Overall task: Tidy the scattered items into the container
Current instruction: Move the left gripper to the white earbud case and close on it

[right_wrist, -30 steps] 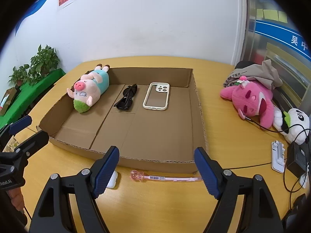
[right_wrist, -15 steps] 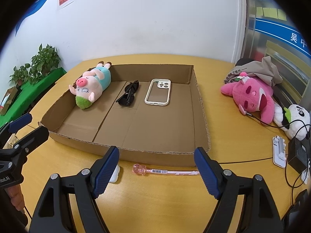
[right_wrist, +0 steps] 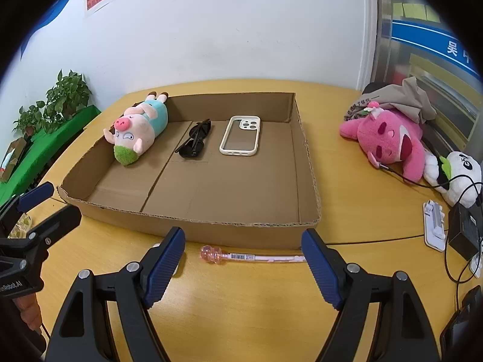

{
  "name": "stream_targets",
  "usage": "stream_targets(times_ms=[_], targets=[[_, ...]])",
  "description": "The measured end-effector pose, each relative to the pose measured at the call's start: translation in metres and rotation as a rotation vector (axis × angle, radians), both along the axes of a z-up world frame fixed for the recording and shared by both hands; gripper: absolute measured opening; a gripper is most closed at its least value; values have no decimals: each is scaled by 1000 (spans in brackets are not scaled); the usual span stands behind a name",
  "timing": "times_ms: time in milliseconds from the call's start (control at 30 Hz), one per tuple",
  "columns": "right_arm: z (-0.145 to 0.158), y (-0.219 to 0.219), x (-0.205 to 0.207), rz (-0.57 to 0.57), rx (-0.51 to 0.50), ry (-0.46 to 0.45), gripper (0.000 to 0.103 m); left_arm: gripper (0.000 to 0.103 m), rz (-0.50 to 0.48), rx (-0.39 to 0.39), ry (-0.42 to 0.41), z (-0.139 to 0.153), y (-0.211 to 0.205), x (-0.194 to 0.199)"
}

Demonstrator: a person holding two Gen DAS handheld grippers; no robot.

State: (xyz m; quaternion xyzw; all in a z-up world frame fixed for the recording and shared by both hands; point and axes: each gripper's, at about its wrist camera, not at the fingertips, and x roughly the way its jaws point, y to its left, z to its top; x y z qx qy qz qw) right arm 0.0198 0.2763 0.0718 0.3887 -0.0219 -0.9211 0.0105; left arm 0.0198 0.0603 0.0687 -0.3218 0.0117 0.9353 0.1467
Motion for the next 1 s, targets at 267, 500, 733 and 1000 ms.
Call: stream_targets(times_ms=[267, 500, 733, 1000], targets=[[-6, 7, 0, -11, -20, -11, 79, 100, -57, 14, -109, -31, 18, -8], [-12, 12, -2, -12, -38, -24, 79, 95, -94, -6, -250, -78, 45, -25], [-18, 20, 0, -19, -45, -39, 79, 62, -75, -43, -346, -113, 58, -40], [-26, 28, -3, -25, -80, -62, 79, 49, -102, -75, -332, -112, 55, -43]])
